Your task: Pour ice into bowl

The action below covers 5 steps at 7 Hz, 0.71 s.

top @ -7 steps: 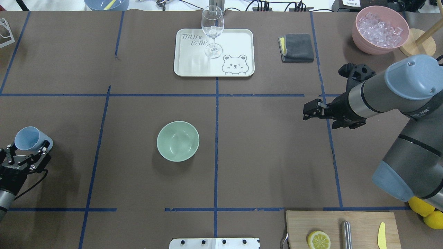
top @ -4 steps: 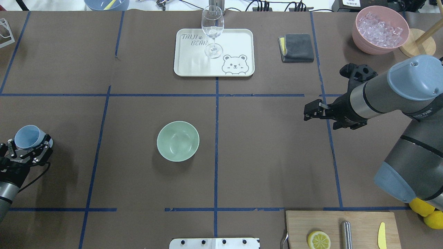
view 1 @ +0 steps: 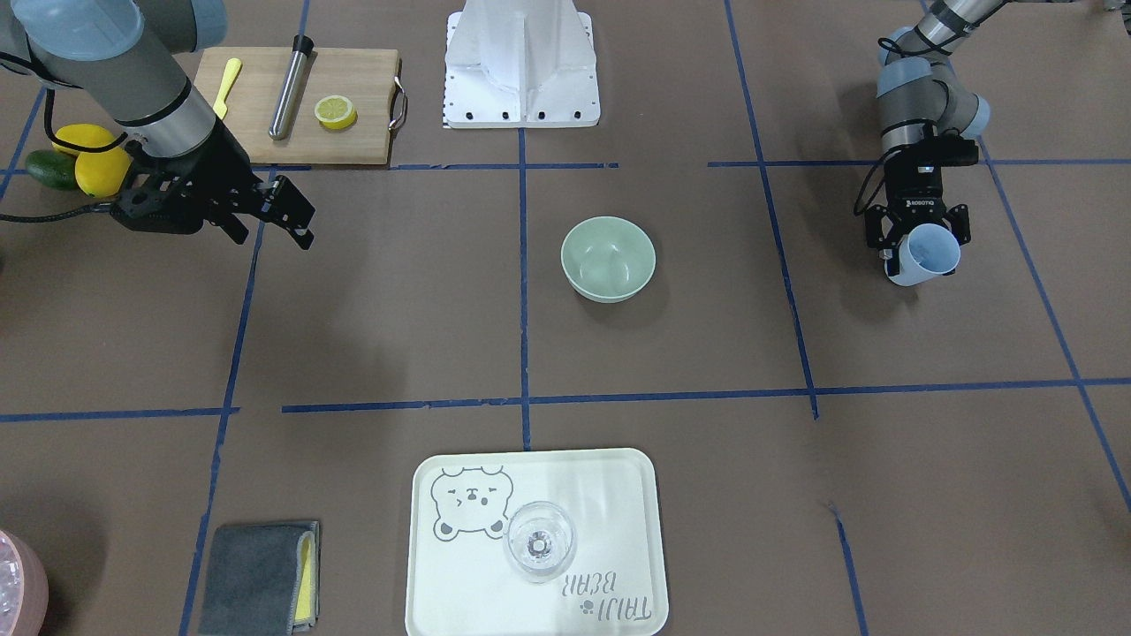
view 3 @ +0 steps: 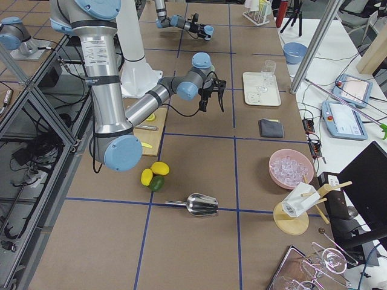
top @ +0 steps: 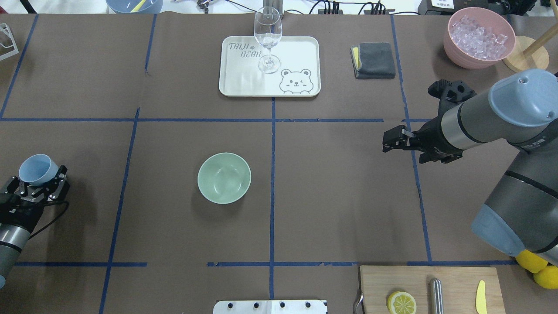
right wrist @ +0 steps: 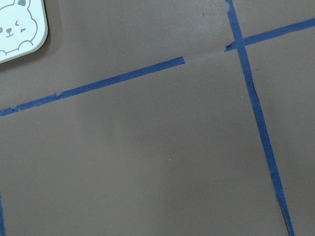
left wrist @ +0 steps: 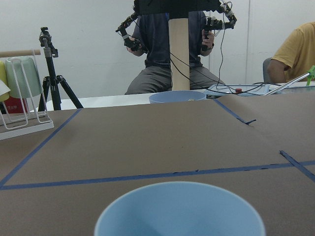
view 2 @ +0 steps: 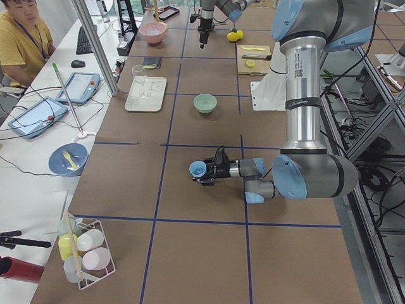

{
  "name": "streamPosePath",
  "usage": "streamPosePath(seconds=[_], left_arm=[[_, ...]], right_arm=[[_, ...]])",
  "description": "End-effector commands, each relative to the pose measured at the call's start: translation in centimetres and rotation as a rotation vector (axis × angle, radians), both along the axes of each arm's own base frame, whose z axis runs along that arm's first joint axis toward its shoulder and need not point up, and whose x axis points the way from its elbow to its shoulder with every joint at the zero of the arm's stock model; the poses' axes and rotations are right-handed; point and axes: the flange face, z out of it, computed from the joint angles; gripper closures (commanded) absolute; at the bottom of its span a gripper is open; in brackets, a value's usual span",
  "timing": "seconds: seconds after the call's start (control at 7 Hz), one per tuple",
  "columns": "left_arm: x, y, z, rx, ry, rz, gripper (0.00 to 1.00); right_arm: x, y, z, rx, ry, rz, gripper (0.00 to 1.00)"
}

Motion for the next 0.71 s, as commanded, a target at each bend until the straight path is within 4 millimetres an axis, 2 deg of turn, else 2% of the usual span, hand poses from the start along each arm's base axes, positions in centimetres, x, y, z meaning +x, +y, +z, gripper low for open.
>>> streamPosePath(seconds=[0.0,0.14,0.29,0.43,0.57], left_arm=[[-0.1,-0.2,-0.7,0.014,-0.022,0.049,0.98],[0.0,-0.3,-4.7,0.076,0.038,0.067,1.00],[0.3,-0.4,-7.1,0.145,-0.073,0.110,1.00],[1.7,-0.9,-12.6,0.227,-0.114,0.116,1.00],[4.2,-1.4,-16.5,0.303,-0.220,0.131,1.00]], right_arm=[[0.0,0.1,-0.4,0.004,-0.006,-0.001,0.00],[0.0,0.1,-0.4,0.004,-0.006,-0.001,0.00],[0.0,0.1,-0.4,0.006,-0.006,0.000,0.00],[0.1,0.0,-0.6,0.011,-0.007,0.003,0.00],[0.2,0.0,-0.5,0.010,-0.005,0.006,0.00]])
